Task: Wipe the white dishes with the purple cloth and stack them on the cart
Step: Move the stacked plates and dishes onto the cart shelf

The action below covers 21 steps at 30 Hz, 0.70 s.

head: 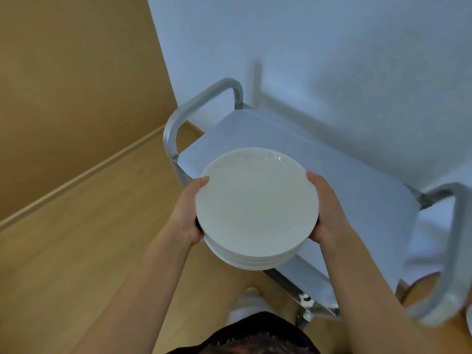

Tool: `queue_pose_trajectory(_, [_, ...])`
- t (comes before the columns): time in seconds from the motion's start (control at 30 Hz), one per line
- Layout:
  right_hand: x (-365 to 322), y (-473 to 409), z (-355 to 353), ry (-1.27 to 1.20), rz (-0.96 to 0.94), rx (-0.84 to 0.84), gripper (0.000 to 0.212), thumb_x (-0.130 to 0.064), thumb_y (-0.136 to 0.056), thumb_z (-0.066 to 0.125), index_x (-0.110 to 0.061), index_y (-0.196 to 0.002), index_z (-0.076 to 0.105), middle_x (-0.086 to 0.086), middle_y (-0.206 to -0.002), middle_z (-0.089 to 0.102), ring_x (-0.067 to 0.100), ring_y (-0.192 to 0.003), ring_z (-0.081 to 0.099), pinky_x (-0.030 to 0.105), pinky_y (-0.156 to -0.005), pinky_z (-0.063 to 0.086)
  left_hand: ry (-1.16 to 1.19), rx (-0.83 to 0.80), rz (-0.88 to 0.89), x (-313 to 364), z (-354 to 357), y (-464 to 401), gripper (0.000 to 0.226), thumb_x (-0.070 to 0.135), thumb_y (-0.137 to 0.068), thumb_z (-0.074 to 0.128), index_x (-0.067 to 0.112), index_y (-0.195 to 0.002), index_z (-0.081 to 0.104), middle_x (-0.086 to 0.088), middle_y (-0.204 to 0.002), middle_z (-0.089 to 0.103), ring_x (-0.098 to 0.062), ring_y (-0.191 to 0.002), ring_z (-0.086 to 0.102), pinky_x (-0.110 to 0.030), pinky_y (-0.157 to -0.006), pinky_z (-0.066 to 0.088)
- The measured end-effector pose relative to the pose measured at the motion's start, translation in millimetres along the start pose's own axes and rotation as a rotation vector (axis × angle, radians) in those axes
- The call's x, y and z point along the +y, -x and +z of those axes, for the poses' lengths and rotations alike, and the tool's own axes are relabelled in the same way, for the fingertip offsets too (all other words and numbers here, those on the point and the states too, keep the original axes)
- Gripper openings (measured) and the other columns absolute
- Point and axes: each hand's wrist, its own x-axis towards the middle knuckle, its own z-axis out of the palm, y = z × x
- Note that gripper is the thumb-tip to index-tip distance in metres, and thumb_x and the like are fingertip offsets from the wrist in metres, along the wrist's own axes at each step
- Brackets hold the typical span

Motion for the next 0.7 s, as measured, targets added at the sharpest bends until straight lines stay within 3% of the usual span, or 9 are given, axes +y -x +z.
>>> queue_pose_trajectory(0.13, [-21.1,-63.1,7.3,0.049,-0.008,0.013,0.026,-0.029,-0.084,0.049,-0.024,-0.059,0.052,-0.006,-0.062,0.056,0.016,-0.06,0.054,0.028,-0.061,0.047,0.003,0.0,0.028,36.6,15.1,-55.0,0.035,0.045,-0.088,0.055,0.024,-0.114,0.064,-0.007,-0.102,0.074,-0.03,-0.094,0.07,-0.045,-0.08,0.056])
queue_pose_trajectory(0.23, [-33.2,-100.5,11.4,0.035,-0.018,0.024,0.016,-0.038,-0.078,0.053,-0.024,-0.071,0.06,0.0,-0.078,0.062,0.019,-0.072,0.061,0.034,-0.071,0.049,-0.004,-0.012,0.024,58.6,22.7,-91.0,0.036,0.046,-0.089,0.054,0.022,-0.113,0.065,-0.008,-0.104,0.073,-0.031,-0.098,0.068,-0.05,-0.09,0.052])
queue_pose_trajectory(0.4, [-43.3,-156.3,18.0,-0.007,0.01,0.116,0.034,-0.039,-0.089,0.046,-0.028,-0.066,0.069,-0.002,-0.076,0.069,0.016,-0.069,0.066,0.033,-0.068,0.051,-0.024,-0.057,-0.009,89.6,33.6,-154.8,0.039,0.044,-0.09,0.053,0.02,-0.119,0.063,-0.011,-0.11,0.071,-0.032,-0.102,0.066,-0.047,-0.089,0.052])
queue_pose_trajectory(0.53, [-43.4,-194.7,21.0,-0.099,0.031,0.235,0.034,-0.039,-0.09,0.045,-0.027,-0.072,0.071,0.0,-0.079,0.072,0.019,-0.073,0.067,0.034,-0.069,0.051,-0.115,-0.103,-0.022,109.2,40.6,-207.9,0.043,0.045,-0.09,0.053,0.019,-0.122,0.061,-0.01,-0.112,0.07,-0.032,-0.103,0.065,-0.047,-0.086,0.052])
queue_pose_trajectory(0.7, [-39.3,-232.4,20.7,-0.143,-0.017,0.32,0.017,-0.04,-0.072,0.055,-0.024,-0.07,0.062,0.0,-0.076,0.064,0.019,-0.07,0.061,0.032,-0.067,0.048,-0.214,-0.191,-0.059,124.8,49.5,-259.0,0.044,0.047,-0.088,0.051,0.021,-0.121,0.061,-0.008,-0.114,0.069,-0.032,-0.104,0.064,-0.048,-0.083,0.053])
